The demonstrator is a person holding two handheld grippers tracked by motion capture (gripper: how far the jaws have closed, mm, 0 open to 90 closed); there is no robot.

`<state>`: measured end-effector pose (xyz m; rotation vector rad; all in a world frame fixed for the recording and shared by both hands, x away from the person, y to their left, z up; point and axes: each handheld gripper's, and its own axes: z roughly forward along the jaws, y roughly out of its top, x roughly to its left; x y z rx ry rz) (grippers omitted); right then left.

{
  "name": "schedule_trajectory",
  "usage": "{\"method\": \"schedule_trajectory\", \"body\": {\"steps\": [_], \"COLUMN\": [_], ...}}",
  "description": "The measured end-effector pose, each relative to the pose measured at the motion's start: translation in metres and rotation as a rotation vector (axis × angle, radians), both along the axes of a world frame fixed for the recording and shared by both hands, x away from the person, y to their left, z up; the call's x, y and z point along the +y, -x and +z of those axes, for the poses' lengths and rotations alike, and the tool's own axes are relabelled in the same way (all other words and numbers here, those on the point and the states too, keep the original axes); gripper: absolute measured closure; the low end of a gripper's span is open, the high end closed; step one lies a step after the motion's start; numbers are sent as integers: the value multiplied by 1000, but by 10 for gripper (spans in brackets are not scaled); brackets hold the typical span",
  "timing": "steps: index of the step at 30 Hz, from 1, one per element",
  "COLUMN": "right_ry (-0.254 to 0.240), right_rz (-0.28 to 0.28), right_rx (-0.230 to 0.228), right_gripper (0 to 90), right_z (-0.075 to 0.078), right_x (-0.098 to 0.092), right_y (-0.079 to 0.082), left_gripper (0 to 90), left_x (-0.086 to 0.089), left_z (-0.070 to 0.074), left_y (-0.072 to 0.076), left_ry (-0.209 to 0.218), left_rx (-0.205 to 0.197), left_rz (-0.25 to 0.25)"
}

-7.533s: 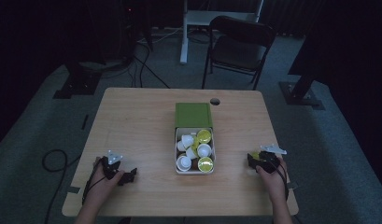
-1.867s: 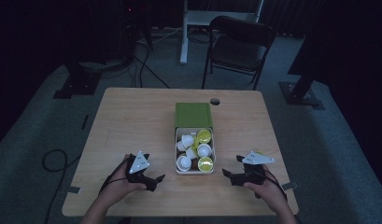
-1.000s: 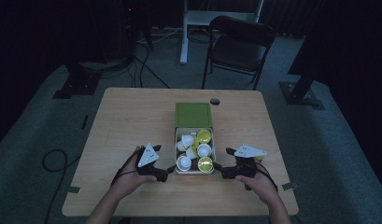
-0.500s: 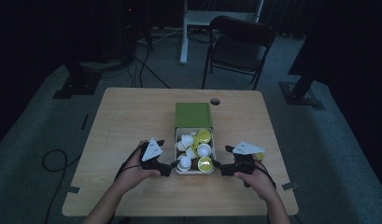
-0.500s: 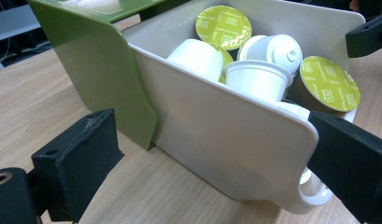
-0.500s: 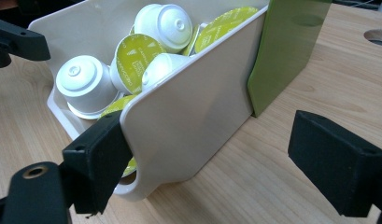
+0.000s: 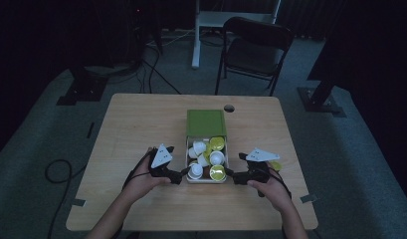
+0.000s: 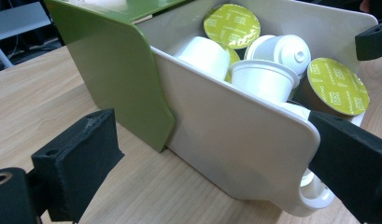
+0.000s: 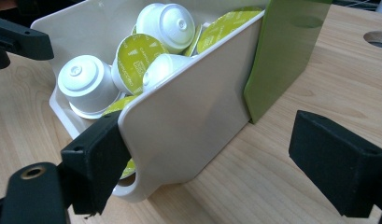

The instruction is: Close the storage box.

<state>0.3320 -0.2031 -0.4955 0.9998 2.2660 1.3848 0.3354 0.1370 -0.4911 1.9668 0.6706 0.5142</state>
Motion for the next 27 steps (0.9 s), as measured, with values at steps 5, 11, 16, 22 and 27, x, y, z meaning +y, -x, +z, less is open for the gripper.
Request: {"method": "schedule_trajectory", "body": {"steps": [5,11,16,22,27], "right_ry": [-6,-11,-12,-18,-7], "right_rz": [-12,-25,-38,-52,-51], "right_rx": [6,5,1,3,2], "right_gripper": [128,128,128,128,127], "right_z": [0,-1,-1,-2,-1], "right_x": [0,0,0,-1,0], "right_y": [-4,-9,-14,-20,-24], "left_gripper": [48,48,48,48,48], "left_x": [0,-1,-2,-3,-3], "left_z": [0,0,-2,-2,1], "left_y": [-4,-8,-12,-17,-22], "left_ry": [3,5,14,14,-12], "left_rx": [3,5,9,18,8], "left_rz": [5,10,17,19,27]}}
